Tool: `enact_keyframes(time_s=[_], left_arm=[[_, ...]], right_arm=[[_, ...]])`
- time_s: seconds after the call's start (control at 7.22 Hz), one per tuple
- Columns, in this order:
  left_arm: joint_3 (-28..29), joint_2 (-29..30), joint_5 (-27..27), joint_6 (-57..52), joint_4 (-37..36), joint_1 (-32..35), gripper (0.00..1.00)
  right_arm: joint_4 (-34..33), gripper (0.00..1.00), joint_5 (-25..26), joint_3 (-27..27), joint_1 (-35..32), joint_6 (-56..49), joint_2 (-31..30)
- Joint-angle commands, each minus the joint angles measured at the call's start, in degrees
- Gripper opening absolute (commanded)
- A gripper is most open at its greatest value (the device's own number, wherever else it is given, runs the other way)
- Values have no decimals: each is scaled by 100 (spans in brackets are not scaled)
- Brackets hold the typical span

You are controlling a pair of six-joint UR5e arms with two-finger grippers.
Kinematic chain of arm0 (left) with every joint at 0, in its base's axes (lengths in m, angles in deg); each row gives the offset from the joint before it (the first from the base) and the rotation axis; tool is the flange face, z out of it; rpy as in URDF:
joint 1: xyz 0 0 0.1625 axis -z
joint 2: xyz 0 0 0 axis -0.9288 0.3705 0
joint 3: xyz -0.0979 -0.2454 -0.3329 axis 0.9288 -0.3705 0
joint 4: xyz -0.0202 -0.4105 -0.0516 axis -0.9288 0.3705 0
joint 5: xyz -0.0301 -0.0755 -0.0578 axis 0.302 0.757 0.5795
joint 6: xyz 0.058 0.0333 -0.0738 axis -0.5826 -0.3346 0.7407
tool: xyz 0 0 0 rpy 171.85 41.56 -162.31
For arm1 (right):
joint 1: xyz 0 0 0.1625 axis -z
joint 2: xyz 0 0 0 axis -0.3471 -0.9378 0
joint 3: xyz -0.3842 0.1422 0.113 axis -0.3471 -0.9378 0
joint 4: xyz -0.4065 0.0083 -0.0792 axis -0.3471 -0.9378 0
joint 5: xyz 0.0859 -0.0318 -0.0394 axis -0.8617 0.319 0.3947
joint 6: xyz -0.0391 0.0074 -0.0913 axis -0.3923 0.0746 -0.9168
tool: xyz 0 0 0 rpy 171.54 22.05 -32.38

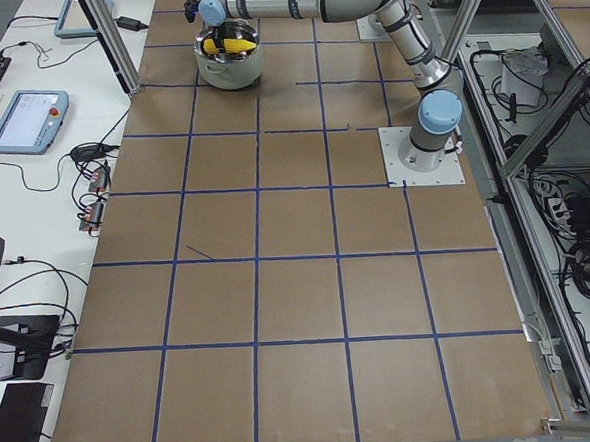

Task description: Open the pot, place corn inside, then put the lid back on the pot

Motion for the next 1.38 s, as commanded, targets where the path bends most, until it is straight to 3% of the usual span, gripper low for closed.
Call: enact_keyframes(time_s=[0.0,0.42,0.97,1.25], left_arm=[[55,-139,-4,-49,63,-63,100],[-163,-629,-222,-128,614,-308,100],[-339,-2025,-294,-1576,2100,-1519,100],[-1239,-3051,-268,-2437,2156,-2126,100]], right_arm=[[1,34,0,-1,-1,16,0],[18,34,-69,-80,-62,557,0],[-516,35,-9,-272,-1158,1588,569],[-544,35,18,-1025,-1590,1826,1297]])
